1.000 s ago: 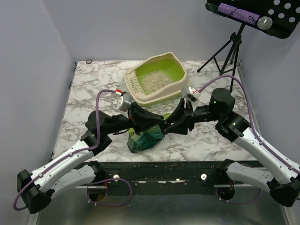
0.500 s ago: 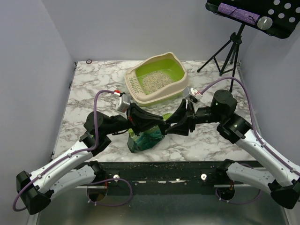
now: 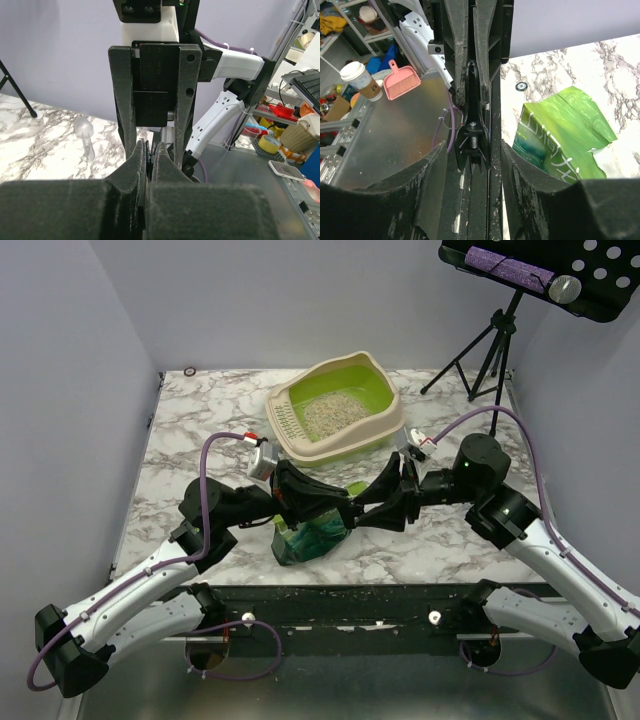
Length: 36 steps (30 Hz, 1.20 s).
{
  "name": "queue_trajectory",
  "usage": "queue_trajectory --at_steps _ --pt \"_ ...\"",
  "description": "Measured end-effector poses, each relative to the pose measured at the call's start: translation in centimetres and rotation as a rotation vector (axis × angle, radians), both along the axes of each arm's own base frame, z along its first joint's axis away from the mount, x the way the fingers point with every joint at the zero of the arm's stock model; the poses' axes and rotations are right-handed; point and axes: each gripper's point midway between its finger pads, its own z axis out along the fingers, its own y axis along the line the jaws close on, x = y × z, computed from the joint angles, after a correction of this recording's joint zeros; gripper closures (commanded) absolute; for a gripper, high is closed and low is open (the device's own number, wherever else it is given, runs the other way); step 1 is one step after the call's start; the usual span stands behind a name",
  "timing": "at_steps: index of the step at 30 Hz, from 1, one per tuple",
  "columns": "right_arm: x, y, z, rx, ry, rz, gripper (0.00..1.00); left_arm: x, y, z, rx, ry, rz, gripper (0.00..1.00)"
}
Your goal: Fill the litter box with clean litter
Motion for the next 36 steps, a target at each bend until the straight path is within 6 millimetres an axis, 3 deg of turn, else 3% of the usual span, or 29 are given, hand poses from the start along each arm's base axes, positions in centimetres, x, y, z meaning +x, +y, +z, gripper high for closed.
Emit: queue_trajectory --at_steps 1,2,3,4,5,10,16,24,30,36 --pt "0.0 0.0 0.0 0.001 -0.001 0.0 0.48 0.0 0.0 0.0 0.0 0.0 -0.001 1.0" --pt "0.0 0.0 0.1 0.003 -0.003 0.0 0.56 -0.1 0.0 0.0 0.0 -0.001 -0.002 1.0" --pt "0.0 0.0 0.1 0.006 -0.005 0.0 0.71 -0.1 0.0 0.0 0.001 -0.001 -0.003 1.0" --pt "0.0 0.0 0.2 0.009 -0.007 0.001 0.95 -0.1 0.0 0.0 0.001 -0.001 -0.005 0.96" --pt "0.1 0.1 0.3 0.014 -0.013 0.001 1.0 -0.1 0.0 0.0 0.002 -0.002 -0.005 0.91" --pt "0.1 0.2 0.5 0.033 -0.018 0.0 1.0 -0.3 0.2 0.1 -0.001 -0.009 -0.01 0.4" --pt "0.9 0.1 0.4 0.037 -0.021 -0.056 1.0 -0.4 0.8 -1.4 0.059 -0.019 0.017 0.21" --pt "4.0 -0.6 0.6 -0.01 -0.031 -0.256 1.0 1.3 3.8 -3.8 0.188 -0.04 0.235 0.18" --pt "5.9 -1.4 1.1 -0.058 -0.116 -0.354 1.0 5.1 5.5 -5.7 0.373 0.017 0.443 0.2" --pt "8.4 -1.7 0.9 -0.15 -0.179 -0.432 1.0 7.5 6.1 -11.0 0.611 0.075 0.525 0.21"
